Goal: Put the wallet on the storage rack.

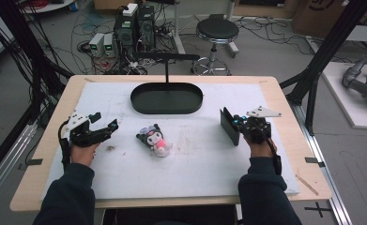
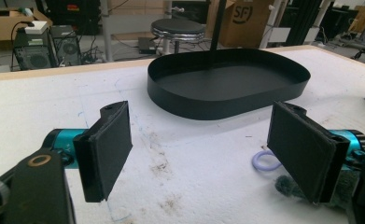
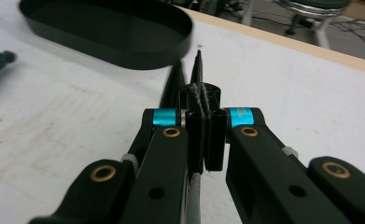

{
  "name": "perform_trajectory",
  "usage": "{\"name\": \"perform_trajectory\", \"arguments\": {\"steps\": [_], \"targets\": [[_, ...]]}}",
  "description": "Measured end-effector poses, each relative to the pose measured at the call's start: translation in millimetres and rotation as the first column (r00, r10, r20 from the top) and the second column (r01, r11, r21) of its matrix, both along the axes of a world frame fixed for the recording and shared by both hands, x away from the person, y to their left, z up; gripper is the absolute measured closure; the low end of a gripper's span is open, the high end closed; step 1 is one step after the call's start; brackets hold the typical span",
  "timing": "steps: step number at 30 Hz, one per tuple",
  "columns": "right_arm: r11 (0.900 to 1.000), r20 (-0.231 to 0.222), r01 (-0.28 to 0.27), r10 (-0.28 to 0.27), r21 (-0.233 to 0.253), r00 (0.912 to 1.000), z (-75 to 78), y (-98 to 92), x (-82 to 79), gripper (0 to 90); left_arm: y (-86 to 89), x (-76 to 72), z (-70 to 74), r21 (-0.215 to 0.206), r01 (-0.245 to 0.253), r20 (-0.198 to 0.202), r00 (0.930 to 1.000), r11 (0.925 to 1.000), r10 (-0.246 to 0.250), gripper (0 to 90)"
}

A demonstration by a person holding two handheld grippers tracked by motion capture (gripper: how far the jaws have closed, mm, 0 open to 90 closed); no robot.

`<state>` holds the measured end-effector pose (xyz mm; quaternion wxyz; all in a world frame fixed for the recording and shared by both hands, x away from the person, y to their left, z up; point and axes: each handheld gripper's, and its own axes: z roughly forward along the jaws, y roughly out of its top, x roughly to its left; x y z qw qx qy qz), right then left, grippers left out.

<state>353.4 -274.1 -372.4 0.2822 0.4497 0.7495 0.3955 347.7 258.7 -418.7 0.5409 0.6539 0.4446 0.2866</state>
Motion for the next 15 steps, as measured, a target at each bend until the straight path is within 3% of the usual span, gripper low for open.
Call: {"name": "perform_trajectory", "arguments": {"steps": [1,2,4,10,15], "targets": [[1.0,0.004,0.014,-0.014,-0.016,0.9999,0.0,-2.7,0.1,90.0,0.1,0.0,0.1,0.003,0.002,0.0,1.0,1.0,-0.002,21.7],[0.997,0.016,0.051,-0.05,-0.064,0.9986,0.0,-5.9,-0.5,90.0,-0.1,0.1,0.1,0.003,0.004,0.001,1.0,1.0,-0.004,21.7],[0.993,0.023,0.082,-0.081,-0.083,0.9965,0.3,-9.7,-0.8,90.0,-0.3,-0.1,0.2,0.006,0.004,-0.001,1.0,1.0,-0.004,21.7],[0.984,0.028,0.157,-0.155,-0.09,0.9875,-1.6,-20.6,2.8,90.0,-0.8,-0.2,0.1,0.008,0.006,-0.003,1.0,0.9999,-0.006,21.7],[0.983,0.035,0.172,-0.17,-0.07,0.9848,-6.2,-23.2,6.8,89.8,-1.0,-0.2,0.1,0.009,0.007,-0.004,1.0,0.9999,-0.007,21.7]]}}
